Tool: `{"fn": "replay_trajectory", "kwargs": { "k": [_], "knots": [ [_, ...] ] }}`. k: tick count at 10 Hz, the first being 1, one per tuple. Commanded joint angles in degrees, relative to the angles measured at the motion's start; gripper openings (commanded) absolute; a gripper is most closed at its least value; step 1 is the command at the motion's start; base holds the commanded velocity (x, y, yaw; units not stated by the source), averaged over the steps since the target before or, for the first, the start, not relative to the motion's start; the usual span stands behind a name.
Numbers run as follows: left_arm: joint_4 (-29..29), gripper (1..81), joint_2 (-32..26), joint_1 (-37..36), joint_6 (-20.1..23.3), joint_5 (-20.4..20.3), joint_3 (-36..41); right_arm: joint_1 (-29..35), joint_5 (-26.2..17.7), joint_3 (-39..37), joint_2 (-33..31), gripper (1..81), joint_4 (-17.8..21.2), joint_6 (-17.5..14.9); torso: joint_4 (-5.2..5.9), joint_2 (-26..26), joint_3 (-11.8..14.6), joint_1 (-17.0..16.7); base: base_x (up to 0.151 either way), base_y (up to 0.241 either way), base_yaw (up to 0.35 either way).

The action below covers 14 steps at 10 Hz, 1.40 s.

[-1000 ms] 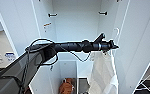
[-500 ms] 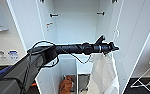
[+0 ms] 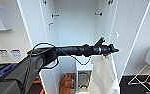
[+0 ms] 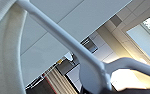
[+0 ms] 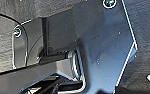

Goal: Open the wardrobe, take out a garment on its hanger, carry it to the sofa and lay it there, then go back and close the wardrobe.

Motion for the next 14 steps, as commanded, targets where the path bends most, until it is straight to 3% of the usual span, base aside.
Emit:
{"fn": "replay_trajectory", "kwargs": {
  "k": [1, 4, 8, 14],
  "knots": [
    [2.5, 1.0, -0.2, -10.5, 0.9, -2.7, 0.8, 1.9, -3.0, 0.2, 0.0, 81.1, 0.3, 0.0, 0.00, 0.0, 0.0, 0.0, -0.131, 0.000, 0.000],
    [2.5, 1.0, -0.6, -10.1, 0.9, -2.7, 1.5, 1.9, -3.0, 0.2, 0.1, 81.1, 0.3, 0.0, 0.00, 0.0, 0.0, 0.0, -0.111, 0.000, 0.000],
    [4.1, 1.0, -1.1, -8.7, 0.9, -2.5, 2.1, 1.9, -3.0, 0.2, 0.0, 81.1, 0.3, 0.0, 0.00, -0.1, 0.0, -0.1, 0.000, 0.000, 0.000],
    [6.6, 1.0, -7.2, -4.0, 0.7, -2.6, 6.4, 2.0, -2.9, 0.4, 0.1, 81.1, 0.3, 0.0, 0.00, -0.1, 0.0, -0.1, 0.000, 0.000, 0.000]
  ]
}}
